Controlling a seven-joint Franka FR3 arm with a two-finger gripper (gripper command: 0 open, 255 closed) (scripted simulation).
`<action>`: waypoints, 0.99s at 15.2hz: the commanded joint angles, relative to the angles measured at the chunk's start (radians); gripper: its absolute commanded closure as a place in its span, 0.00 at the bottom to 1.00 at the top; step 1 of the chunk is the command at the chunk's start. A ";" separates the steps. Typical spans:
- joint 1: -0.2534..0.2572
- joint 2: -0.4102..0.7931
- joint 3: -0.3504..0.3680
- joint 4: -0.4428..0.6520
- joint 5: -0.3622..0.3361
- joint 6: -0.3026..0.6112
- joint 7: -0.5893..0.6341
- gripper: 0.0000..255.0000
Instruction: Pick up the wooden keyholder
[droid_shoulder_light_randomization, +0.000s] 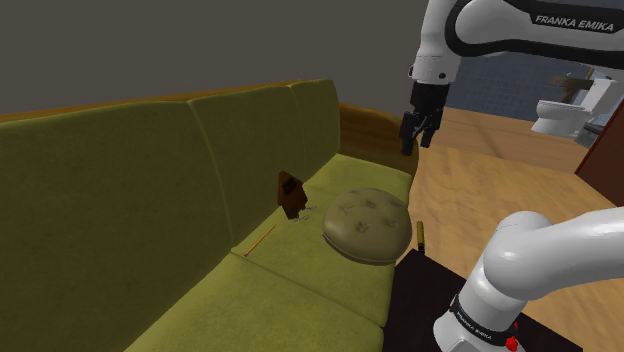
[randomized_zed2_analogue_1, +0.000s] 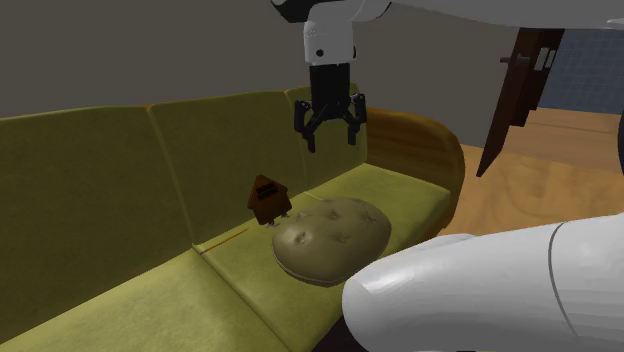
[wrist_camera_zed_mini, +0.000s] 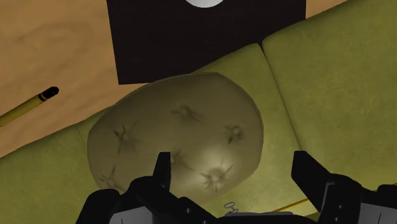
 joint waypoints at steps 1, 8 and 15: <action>0.000 0.000 0.000 0.000 0.000 0.000 0.000 0.00; -0.009 0.158 -0.007 -0.077 0.004 0.240 0.017 0.00; -0.017 0.371 -0.014 -0.085 0.009 0.466 0.032 0.00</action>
